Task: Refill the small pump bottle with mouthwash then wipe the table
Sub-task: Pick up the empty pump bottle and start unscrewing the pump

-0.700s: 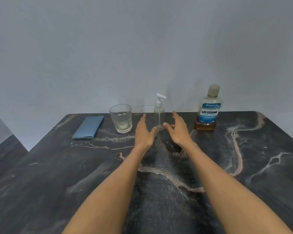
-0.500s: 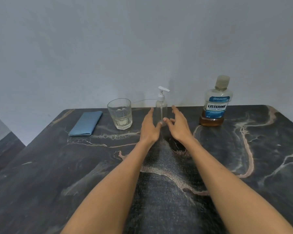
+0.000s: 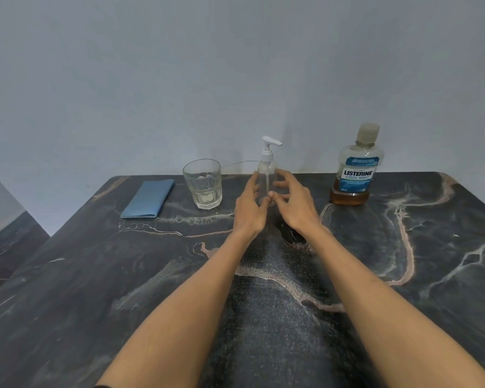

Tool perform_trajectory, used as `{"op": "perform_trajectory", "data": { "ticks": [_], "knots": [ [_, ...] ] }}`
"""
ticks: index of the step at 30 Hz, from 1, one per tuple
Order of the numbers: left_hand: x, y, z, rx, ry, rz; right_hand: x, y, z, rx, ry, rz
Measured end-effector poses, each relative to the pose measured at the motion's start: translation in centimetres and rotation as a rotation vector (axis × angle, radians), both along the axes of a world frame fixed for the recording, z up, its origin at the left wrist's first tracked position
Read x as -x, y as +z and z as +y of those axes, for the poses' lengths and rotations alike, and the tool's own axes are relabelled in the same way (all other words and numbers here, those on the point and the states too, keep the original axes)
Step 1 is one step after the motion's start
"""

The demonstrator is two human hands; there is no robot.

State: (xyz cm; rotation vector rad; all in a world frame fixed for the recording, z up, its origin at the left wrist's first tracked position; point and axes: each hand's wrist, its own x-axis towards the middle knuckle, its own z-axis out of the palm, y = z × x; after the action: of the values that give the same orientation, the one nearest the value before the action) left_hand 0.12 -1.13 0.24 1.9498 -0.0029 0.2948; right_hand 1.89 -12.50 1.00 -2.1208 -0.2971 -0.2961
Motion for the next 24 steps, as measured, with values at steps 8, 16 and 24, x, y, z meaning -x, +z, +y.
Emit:
{"op": "perform_trajectory", "data": {
  "ticks": [8,16,24],
  "knots": [
    [6.8,4.4,1.4,-0.008,-0.001,-0.091,6.5,4.2,0.8,-0.093,0.053,-0.066],
    [18.6,6.1,4.4,0.051,-0.029,-0.118,17.2,6.5,1.6,-0.152,0.213,-0.048],
    [28.6,2.9,5.3,0.183,-0.078,-0.099,26.4,3.5,2.0,-0.22,0.29,0.013]
  ]
}}
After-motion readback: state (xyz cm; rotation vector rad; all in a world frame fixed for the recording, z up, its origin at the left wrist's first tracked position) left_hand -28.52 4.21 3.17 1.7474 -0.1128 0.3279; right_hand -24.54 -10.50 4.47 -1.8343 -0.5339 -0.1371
